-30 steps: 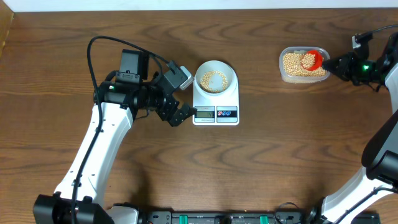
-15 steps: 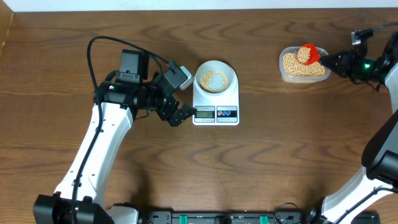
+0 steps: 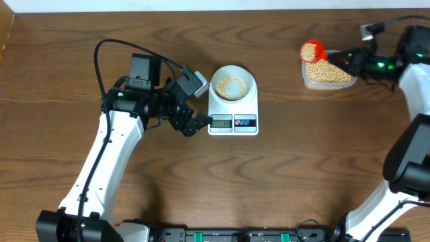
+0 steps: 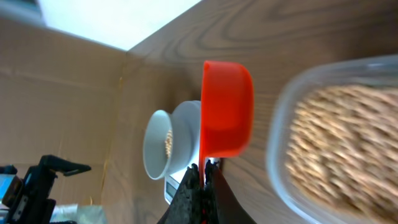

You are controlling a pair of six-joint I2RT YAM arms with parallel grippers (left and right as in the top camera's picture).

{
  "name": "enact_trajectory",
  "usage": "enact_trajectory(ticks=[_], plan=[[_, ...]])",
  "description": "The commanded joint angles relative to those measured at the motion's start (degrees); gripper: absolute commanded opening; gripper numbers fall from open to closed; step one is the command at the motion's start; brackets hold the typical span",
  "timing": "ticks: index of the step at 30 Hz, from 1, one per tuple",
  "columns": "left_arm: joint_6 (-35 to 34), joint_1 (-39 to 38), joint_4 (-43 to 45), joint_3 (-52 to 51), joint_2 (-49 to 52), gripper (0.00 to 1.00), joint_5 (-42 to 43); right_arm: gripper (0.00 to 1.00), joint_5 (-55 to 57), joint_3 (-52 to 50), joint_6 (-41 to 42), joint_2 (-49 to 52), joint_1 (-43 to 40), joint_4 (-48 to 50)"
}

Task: Scoop item into bowl and weigh 50g on scale
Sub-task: 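Carry the filled red scoop over the white bowl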

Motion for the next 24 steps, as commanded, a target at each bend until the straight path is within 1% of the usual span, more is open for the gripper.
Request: enact_trajectory(ticks=[1, 8, 20, 24], plan=[[0.8, -0.1, -0.1, -0.5, 0.0, 1.0, -0.3, 0.01, -2.3, -0.3, 3.4, 0.6, 4.5, 2.9], [0.8, -0.1, -0.1, -0.5, 0.0, 1.0, -0.3, 0.01, -2.1, -0.3, 8.2, 0.6, 11.6, 9.9], [0.8, -0.1, -0.1, -0.5, 0.0, 1.0, -0.3, 0.01, -1.5, -0.2, 8.7, 0.6, 21.1, 14.9], [0.8, -0.1, -0.1, -0.5, 0.0, 1.0, -0.3, 0.01, 0.9, -0.2, 8.7, 0.4, 23.8, 16.2]])
